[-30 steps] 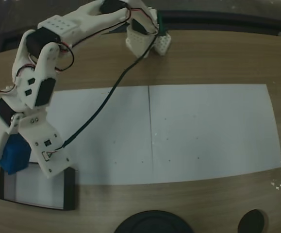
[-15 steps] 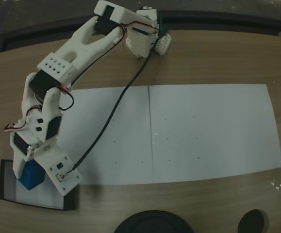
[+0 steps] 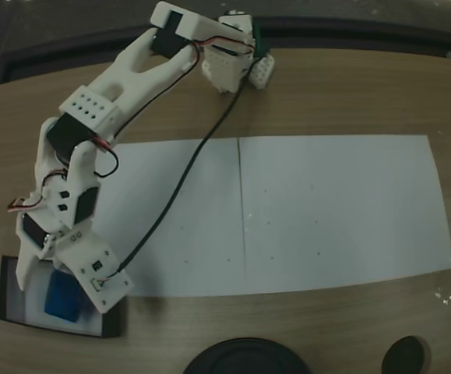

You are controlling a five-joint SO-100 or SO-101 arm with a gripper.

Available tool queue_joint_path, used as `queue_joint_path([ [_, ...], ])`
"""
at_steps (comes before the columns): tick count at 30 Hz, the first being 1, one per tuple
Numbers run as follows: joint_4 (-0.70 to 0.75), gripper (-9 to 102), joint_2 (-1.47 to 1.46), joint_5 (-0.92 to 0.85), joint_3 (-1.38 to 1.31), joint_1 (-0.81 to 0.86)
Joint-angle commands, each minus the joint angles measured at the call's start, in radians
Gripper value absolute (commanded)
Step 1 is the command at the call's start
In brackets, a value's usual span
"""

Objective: Grab a blue square and put it in the box.

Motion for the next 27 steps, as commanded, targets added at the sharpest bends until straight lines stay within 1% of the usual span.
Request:
queue_joint_path([
  [1,0.003,27,0.048,-0.002,-0.064,-0.006],
  [3,0.009,27,0.048,-0.002,-0.064,-0.006],
  [5,0.051,24,0.058,-0.002,-0.071,-0.006],
  [10,0.213,4,0.146,0.002,-0.127,-0.040],
  [12,0.291,-1,0.196,0.000,-0.155,-0.072],
  [18,0.518,0,0.397,0.008,-0.213,-0.225],
  [25,0.782,0,0.684,0.009,-0.216,-0.474],
  [27,0.821,0,0.776,0.009,-0.204,-0.554],
])
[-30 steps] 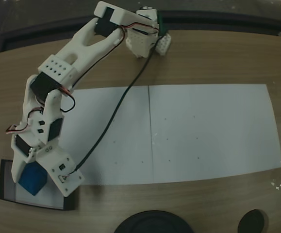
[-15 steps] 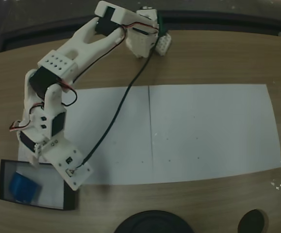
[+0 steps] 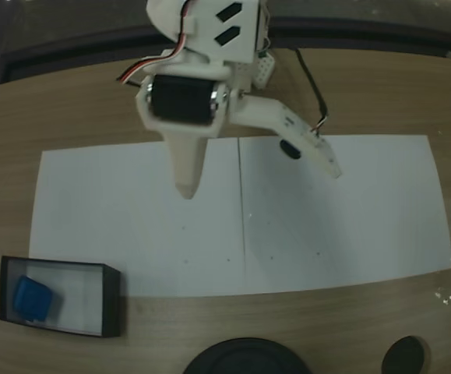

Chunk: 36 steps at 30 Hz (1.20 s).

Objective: Grab a blue square and put it in the box.

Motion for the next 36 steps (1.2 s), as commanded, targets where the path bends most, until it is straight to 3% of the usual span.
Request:
queue_joint_path([
  [1,0.021,0,0.198,0.006,-0.018,-0.087],
  [8,0.015,0,0.623,0.003,0.370,-0.270],
  [14,-0.008,0,0.977,-0.005,0.862,-0.293],
  [24,-0.334,0,1.459,-0.009,1.571,-0.282],
  [36,-0.614,0,1.861,-0.046,2.065,-0.282],
])
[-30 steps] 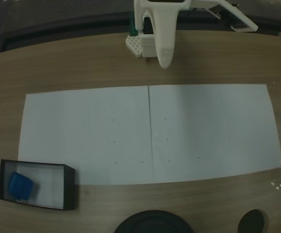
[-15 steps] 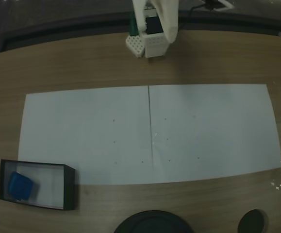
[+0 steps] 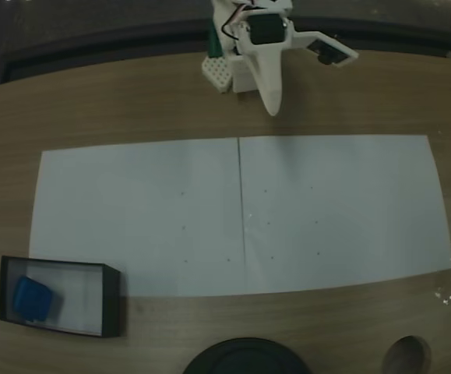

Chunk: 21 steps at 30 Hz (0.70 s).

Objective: Grab a blue square and put it in the box.

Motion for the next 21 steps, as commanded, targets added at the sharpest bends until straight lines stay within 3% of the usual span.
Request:
queue_joint_path([
  [1,-0.067,0,0.060,-0.038,0.049,0.005],
  [8,-0.201,0,0.121,-0.063,0.282,0.005],
  [17,-0.206,0,0.121,-0.061,0.486,0.005],
  [21,-0.184,0,0.121,0.023,0.503,0.005],
])
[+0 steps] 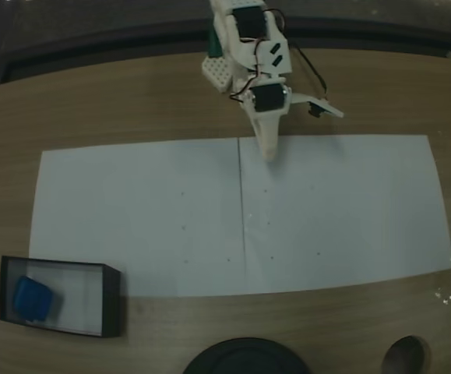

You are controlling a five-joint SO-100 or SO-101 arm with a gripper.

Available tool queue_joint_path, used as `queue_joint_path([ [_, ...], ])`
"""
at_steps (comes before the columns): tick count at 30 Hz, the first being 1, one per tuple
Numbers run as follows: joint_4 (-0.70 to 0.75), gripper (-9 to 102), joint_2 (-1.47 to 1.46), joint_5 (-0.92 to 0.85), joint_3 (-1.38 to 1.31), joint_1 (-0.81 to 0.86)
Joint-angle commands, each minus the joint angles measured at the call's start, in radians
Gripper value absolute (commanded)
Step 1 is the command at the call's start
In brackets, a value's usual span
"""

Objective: Grab a blue square and put it in the box.

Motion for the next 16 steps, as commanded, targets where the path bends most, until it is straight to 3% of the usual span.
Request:
queue_joint_path([
  [1,0.014,0,0.025,0.046,-0.020,0.005],
  [5,0.121,0,0.025,0.075,-0.051,-0.003],
  [9,0.328,0,0.025,0.084,-0.107,-0.008],
  [16,0.328,0,0.025,0.091,-0.107,-0.008],
])
